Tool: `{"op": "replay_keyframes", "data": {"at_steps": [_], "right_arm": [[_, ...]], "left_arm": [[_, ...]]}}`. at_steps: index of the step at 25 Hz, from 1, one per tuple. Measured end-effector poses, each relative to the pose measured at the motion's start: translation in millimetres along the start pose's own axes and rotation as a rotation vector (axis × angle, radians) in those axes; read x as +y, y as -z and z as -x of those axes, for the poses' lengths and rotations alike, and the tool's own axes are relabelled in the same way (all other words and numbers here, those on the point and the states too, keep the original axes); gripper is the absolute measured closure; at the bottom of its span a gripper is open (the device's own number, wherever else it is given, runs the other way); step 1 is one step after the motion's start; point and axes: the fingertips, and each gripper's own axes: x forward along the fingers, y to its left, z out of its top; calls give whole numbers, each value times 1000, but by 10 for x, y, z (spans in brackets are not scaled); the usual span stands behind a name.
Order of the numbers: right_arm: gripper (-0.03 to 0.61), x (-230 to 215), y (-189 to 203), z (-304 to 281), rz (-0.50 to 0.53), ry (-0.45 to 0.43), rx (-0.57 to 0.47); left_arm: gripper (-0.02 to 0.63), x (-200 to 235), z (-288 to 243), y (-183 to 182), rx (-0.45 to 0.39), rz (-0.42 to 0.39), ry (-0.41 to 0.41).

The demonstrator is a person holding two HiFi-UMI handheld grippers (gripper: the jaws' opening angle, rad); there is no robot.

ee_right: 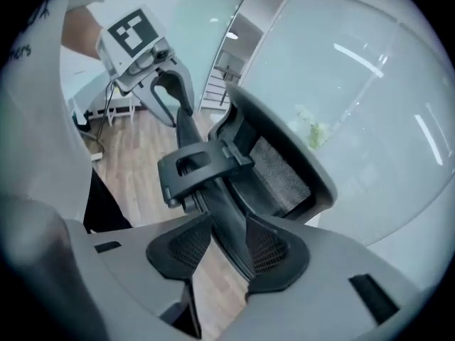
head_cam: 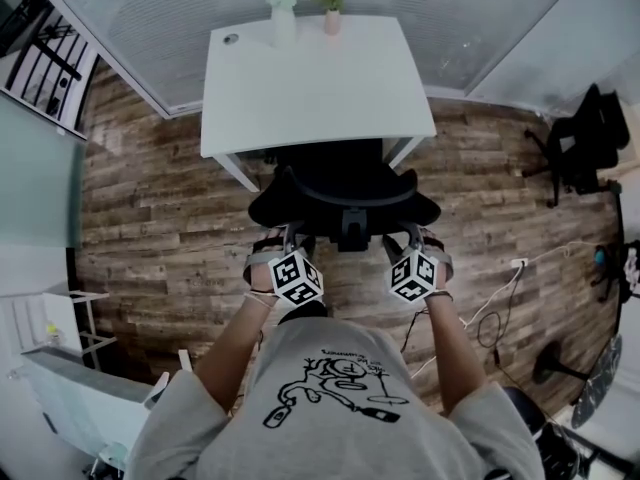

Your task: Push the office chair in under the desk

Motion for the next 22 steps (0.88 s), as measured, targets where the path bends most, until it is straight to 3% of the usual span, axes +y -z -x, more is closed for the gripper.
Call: {"op": "replay_keyframes", "data": {"at_steps": [5,14,17,22], "right_arm": [[427,-155,-500,405,-213,29,-191],[479,-233,-1534,1521,-599,-15,-601],[485,-254,-1769,1873,-675,-27,-700],[499,-158,-1990,2269,-675,-31,-781]], "left_arm": [[487,129,478,-433,-191,205,-1],[540,396,1806,-1318,-698,591,27],[549,372,2123,-1441,-784,669,58],[563,301,2438,-1465,-826,691,28]]}}
